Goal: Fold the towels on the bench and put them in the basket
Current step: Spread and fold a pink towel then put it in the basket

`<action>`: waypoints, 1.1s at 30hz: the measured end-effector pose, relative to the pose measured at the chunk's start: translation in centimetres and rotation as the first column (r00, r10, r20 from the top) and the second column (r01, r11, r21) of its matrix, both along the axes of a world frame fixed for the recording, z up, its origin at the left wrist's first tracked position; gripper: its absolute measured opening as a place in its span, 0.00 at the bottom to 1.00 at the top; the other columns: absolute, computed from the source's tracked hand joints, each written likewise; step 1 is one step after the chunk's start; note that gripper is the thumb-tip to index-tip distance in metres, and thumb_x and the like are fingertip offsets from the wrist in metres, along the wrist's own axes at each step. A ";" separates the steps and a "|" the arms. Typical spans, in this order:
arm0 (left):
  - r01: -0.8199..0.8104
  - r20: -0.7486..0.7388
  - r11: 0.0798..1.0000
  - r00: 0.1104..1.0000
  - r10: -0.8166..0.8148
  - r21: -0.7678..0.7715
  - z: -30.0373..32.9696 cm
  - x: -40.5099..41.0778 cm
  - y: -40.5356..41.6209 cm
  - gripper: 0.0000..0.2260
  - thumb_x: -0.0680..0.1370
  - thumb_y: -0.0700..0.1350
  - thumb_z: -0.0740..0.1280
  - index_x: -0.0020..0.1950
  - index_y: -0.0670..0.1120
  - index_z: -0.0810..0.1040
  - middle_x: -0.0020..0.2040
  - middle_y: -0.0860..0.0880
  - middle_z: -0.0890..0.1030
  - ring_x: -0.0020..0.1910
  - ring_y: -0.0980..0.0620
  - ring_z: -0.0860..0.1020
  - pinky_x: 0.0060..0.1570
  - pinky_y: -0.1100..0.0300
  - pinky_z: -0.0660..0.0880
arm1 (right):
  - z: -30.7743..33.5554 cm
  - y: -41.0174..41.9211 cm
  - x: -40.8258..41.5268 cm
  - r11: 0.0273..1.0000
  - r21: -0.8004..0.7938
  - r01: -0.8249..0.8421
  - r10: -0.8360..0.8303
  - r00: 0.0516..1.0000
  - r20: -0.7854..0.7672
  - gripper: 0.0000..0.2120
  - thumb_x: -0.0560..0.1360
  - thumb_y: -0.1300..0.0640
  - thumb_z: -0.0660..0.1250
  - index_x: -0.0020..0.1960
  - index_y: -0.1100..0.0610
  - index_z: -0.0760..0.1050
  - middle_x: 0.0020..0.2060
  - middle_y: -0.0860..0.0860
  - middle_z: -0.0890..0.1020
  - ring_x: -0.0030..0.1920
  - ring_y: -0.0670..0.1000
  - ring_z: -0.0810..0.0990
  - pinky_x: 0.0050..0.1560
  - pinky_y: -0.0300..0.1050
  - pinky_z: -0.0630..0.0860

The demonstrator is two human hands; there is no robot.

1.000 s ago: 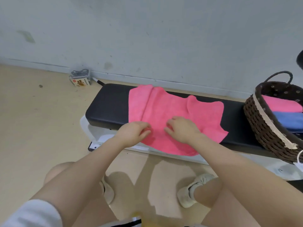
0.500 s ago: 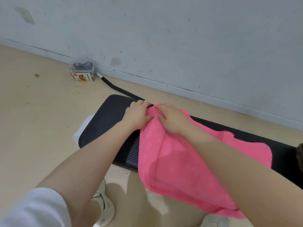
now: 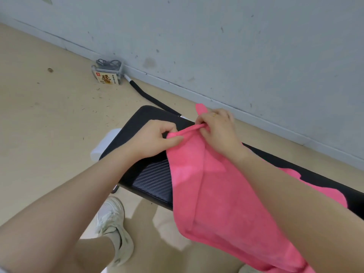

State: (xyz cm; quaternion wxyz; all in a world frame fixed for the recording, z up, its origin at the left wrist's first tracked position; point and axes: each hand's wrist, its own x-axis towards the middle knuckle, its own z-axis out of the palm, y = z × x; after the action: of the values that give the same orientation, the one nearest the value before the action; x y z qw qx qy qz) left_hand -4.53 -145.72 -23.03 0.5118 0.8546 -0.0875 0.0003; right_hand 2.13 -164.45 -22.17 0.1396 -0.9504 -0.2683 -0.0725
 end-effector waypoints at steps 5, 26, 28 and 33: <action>-0.027 -0.029 0.999 0.999 0.025 -0.038 1.4 -3.4 2.7 0.09 0.71 0.51 0.66 0.34 0.49 0.70 0.27 0.58 0.72 0.28 0.61 0.69 0.30 0.70 0.65 | 2.4 0.6 0.3 0.990 -0.132 0.047 -0.038 0.997 0.072 0.08 0.72 0.58 0.62 0.50 0.52 0.76 0.51 0.46 0.80 0.60 0.54 0.68 0.45 0.43 0.49; -0.503 -0.173 0.779 0.788 0.592 0.376 -3.4 -11.4 12.8 0.09 0.75 0.43 0.64 0.55 0.43 0.74 0.42 0.46 0.78 0.46 0.42 0.77 0.44 0.53 0.74 | 0.2 18.8 -1.2 0.983 -0.184 0.027 -0.013 0.997 0.078 0.24 0.75 0.67 0.55 0.69 0.54 0.63 0.70 0.56 0.64 0.70 0.58 0.60 0.65 0.50 0.60; -0.464 -0.113 0.757 0.815 0.568 0.460 -3.7 -11.5 12.4 0.17 0.75 0.42 0.64 0.64 0.43 0.70 0.59 0.43 0.74 0.60 0.41 0.72 0.56 0.52 0.69 | -0.8 18.7 -2.1 0.966 -0.258 0.030 -0.021 0.999 0.035 0.27 0.77 0.65 0.56 0.74 0.54 0.55 0.76 0.57 0.53 0.75 0.59 0.52 0.71 0.53 0.54; -0.315 -0.001 0.856 0.938 0.346 0.409 -1.7 -10.0 8.5 0.21 0.71 0.50 0.56 0.60 0.44 0.75 0.58 0.45 0.73 0.58 0.43 0.70 0.59 0.54 0.67 | -1.4 14.2 -5.3 0.983 -0.170 -0.067 0.060 0.997 -0.048 0.25 0.78 0.59 0.58 0.74 0.56 0.57 0.76 0.55 0.55 0.75 0.56 0.52 0.72 0.51 0.52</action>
State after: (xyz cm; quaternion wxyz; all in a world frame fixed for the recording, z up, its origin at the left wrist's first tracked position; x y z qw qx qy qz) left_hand -14.49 -137.22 -24.77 0.3200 0.9431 0.0814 0.0384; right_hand -3.12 -150.22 -23.59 0.0653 -0.9512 -0.3006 -0.0245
